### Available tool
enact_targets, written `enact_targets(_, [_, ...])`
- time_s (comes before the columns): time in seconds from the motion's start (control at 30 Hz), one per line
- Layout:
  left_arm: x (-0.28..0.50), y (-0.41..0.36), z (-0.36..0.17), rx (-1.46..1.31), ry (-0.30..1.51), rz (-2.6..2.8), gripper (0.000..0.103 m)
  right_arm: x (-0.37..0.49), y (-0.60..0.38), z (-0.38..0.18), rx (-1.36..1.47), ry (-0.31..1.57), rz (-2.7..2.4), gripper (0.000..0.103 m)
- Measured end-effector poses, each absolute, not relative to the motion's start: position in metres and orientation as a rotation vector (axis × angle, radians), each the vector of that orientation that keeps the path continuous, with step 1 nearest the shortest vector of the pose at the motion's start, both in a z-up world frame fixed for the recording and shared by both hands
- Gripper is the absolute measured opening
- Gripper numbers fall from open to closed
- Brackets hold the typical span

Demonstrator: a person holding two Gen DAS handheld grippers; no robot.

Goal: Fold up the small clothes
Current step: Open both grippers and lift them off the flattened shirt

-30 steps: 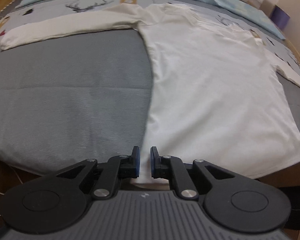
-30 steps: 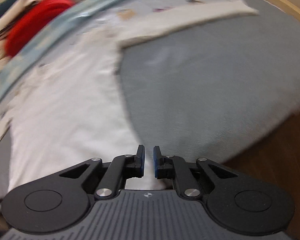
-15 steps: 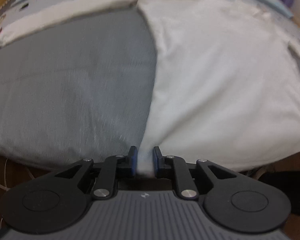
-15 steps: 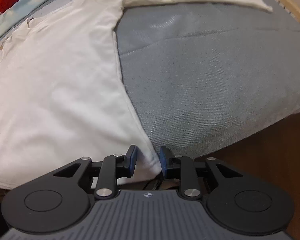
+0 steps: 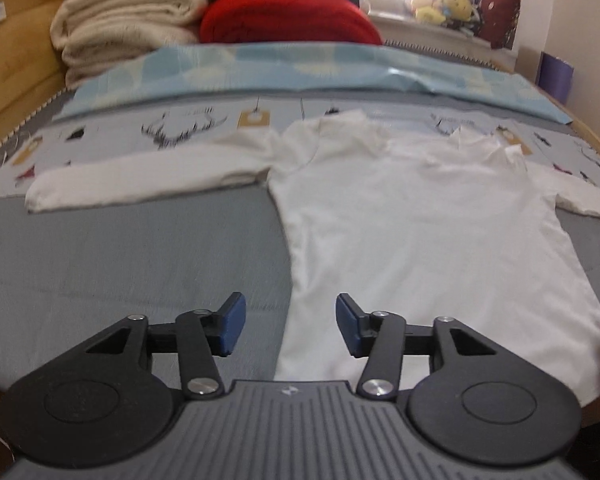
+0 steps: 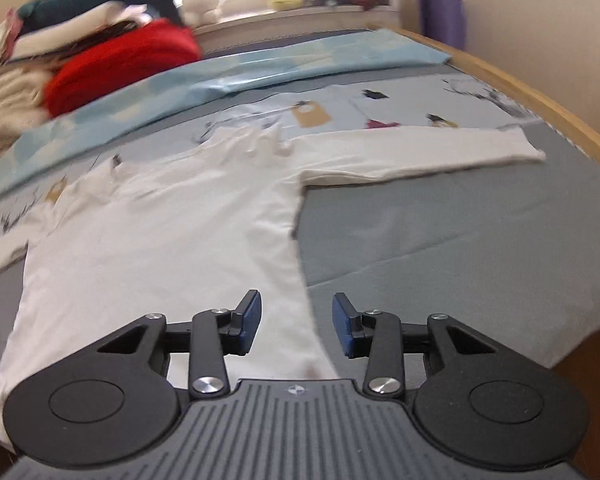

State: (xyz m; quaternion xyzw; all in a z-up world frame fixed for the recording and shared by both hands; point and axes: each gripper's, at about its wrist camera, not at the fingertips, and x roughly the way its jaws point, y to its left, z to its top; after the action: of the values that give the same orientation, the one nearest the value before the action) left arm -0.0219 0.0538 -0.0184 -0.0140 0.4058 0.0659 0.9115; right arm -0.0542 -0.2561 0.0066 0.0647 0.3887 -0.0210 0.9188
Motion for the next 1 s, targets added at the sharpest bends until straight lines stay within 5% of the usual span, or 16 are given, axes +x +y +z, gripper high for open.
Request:
enact_targets(0.27, [-0.018, 0.037, 0.012, 0.051, 0.706, 0.125, 0.065, -0.032, -0.203, 0.014, 0.063, 0.695, -0.076, 0.043])
enact_targets(0.6, [0.109, 0.019, 0.100, 0.129, 0.528, 0.098, 0.070, -0.024, -0.174, 0.013, 0.045, 0.693, -0.067, 0.043])
enact_targets(1.0, [0.160, 0.015, 0.009, 0.259, 0.645, -0.026, 0.069, -0.006, -0.170, 0.029, 0.009, 0.687, -0.113, 0.043])
